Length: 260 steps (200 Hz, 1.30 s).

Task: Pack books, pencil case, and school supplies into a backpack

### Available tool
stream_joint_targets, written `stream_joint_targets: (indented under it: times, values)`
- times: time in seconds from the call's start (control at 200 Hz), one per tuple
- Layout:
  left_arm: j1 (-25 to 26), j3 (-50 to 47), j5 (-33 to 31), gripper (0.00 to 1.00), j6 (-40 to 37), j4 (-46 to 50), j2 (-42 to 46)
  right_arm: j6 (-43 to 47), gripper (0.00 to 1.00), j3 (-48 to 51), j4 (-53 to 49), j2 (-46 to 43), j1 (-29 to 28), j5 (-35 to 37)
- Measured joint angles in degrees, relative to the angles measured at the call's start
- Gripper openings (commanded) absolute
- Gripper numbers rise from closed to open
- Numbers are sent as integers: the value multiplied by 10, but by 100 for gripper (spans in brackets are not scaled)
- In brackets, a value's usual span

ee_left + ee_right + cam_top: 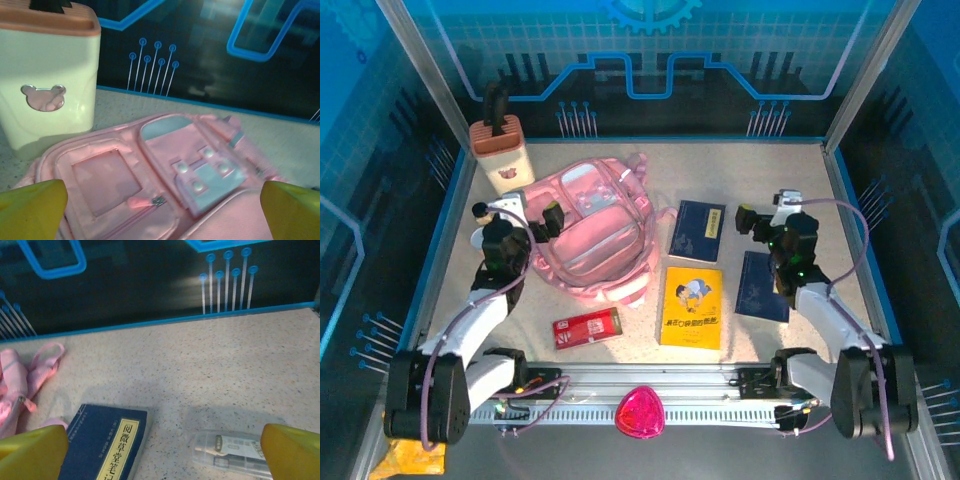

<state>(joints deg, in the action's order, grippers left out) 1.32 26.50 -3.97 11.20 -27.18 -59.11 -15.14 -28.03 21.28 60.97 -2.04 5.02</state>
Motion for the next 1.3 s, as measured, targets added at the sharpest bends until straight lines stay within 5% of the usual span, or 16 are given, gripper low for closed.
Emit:
stream_joint_targets:
  times: [0.32, 0.575, 0.755, 1.106, 1.301]
  values:
    - [-1, 78, 10, 99, 187, 257, 59, -123, 100, -87, -219, 19, 16, -51]
    - [-1, 87, 30, 99, 277, 484, 177, -202, 100, -164, -343, 85, -151, -81]
    - [-1, 89, 49, 99, 313, 600, 185, -261, 100, -208, -365, 151, -259, -80]
    - [-1, 20, 103, 99, 386, 599, 132, -325, 94, -324, -373, 339, -357, -55]
    - [1, -7, 131, 99, 416, 535, 91, -324, 80, -392, -367, 424, -366, -54]
